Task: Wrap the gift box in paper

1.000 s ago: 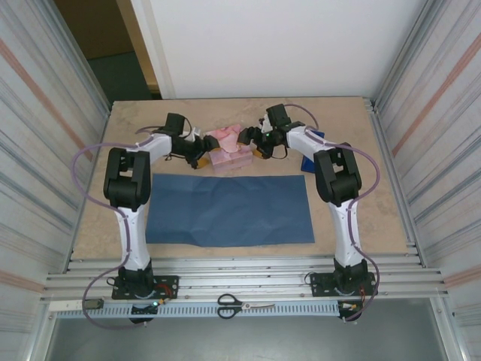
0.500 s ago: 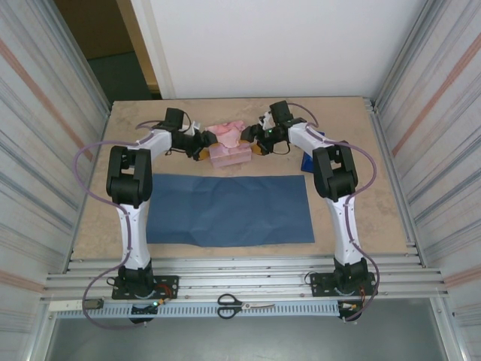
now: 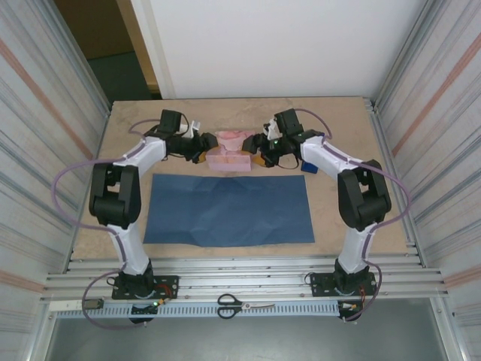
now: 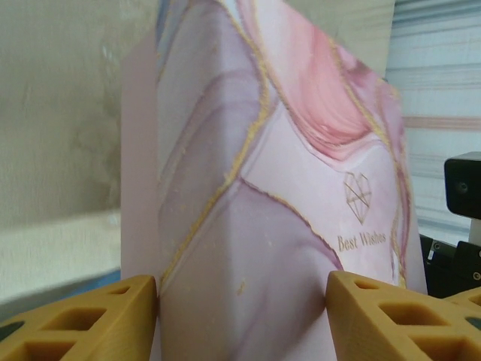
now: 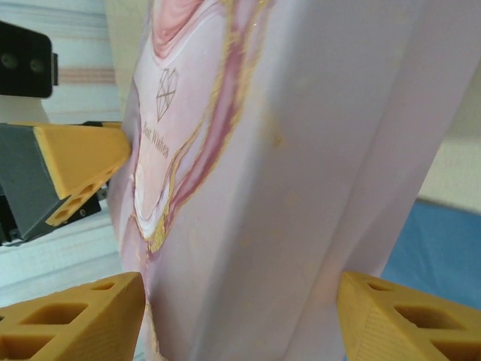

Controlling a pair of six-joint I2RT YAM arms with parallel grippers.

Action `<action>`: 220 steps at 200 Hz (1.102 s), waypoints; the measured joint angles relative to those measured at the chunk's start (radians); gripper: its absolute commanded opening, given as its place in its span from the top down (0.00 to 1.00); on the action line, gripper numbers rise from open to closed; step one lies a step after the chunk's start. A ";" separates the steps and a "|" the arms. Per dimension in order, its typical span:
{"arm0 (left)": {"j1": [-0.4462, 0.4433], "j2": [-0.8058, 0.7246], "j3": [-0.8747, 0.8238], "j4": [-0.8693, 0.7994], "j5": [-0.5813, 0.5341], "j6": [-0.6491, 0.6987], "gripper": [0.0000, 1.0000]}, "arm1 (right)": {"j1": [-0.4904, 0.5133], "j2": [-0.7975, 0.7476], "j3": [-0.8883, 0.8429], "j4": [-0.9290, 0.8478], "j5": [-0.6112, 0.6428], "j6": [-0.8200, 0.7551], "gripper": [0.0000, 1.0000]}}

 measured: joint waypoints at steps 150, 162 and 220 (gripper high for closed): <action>-0.195 -0.439 -0.667 0.118 -0.135 -0.069 0.37 | 0.249 -0.258 -0.528 0.134 0.207 0.099 0.27; -0.192 -0.438 -0.667 0.126 -0.137 -0.068 0.35 | 0.249 -0.258 -0.528 0.150 0.215 0.101 0.26; -0.188 -0.496 -0.665 0.045 -0.174 -0.023 0.14 | 0.248 -0.306 -0.527 0.084 0.274 0.077 0.04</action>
